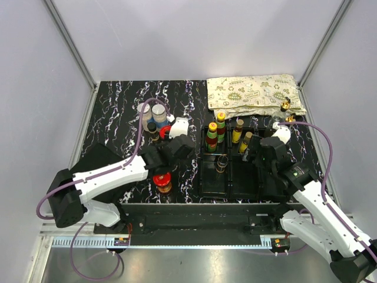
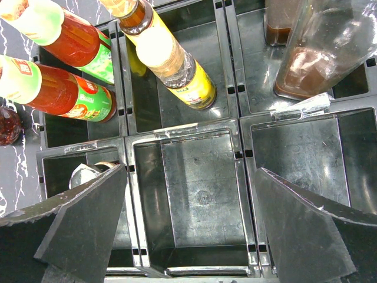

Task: Organize the condiment bottles
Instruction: Place the bottle in the storage box.

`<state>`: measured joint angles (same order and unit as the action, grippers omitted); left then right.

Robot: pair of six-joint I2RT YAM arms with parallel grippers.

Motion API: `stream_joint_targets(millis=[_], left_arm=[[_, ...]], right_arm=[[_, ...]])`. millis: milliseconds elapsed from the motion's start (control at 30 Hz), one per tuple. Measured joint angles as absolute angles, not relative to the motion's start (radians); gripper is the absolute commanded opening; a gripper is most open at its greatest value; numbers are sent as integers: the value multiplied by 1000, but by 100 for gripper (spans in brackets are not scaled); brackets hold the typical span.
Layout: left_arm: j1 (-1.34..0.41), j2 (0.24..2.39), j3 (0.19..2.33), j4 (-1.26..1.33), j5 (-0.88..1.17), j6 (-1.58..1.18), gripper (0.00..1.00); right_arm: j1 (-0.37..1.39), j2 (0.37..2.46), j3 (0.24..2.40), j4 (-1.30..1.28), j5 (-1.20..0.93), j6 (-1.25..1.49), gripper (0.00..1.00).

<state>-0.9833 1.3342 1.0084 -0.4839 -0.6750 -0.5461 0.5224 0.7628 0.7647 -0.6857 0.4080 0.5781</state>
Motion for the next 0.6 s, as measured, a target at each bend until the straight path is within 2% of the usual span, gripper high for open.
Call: stream_joint_targets(millis=[233, 600], left_arm=[[-1088, 1283, 1019, -401, -696, -414, 0], [-1116, 1279, 999, -212, -370, -240, 2]], right_arm=[[522, 763, 765, -686, 408, 579, 100], [522, 765, 765, -686, 408, 579, 100]])
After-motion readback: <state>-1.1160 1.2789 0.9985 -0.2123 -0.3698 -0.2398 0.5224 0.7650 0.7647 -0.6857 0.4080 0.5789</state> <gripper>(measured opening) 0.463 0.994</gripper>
